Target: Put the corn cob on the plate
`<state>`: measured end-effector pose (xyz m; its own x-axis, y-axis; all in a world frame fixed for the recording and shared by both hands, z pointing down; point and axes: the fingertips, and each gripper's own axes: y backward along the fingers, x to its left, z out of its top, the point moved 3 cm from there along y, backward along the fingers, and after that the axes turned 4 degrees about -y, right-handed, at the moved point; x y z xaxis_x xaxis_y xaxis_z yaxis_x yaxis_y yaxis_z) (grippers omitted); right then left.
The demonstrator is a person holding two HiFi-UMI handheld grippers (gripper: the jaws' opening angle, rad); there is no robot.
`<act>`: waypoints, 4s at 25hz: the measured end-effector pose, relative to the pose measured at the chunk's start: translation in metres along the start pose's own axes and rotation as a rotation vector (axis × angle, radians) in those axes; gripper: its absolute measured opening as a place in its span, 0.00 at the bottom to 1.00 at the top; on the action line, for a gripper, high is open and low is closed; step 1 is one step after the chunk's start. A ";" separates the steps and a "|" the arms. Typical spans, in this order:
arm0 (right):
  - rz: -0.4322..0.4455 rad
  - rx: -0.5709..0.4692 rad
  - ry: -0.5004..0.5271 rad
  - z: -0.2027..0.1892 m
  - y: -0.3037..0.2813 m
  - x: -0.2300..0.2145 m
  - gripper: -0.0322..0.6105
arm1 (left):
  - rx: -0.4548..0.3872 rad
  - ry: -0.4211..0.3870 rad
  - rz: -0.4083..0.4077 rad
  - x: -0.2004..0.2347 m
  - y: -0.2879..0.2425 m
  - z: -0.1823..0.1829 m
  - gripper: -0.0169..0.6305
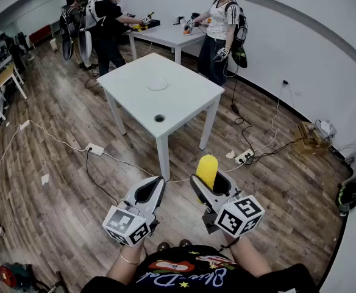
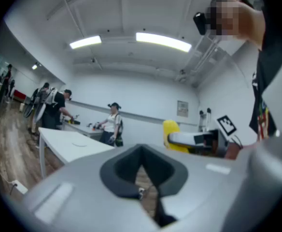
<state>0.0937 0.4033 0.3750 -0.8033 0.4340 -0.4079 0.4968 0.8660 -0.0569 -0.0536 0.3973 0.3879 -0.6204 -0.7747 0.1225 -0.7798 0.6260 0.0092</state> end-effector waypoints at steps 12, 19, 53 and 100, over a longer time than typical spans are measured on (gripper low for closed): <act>0.088 0.011 0.057 0.025 -0.071 -0.053 0.46 | 0.011 -0.066 0.087 0.041 -0.052 -0.006 0.01; 0.087 0.035 0.073 0.030 -0.163 -0.085 0.46 | -0.008 -0.057 0.100 0.128 -0.098 -0.011 0.01; -0.026 0.302 0.045 0.097 -0.617 -0.317 0.46 | 0.021 -0.066 0.124 0.490 -0.374 0.035 0.01; 0.015 0.502 0.251 0.032 -0.783 -0.392 0.46 | 0.083 -0.033 0.248 0.564 -0.368 0.036 0.01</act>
<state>0.0308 -0.4528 0.5501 -0.8182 0.5441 -0.1860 0.5546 0.6615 -0.5048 -0.1198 -0.2730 0.4179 -0.7945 -0.6021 0.0786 -0.6072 0.7884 -0.0982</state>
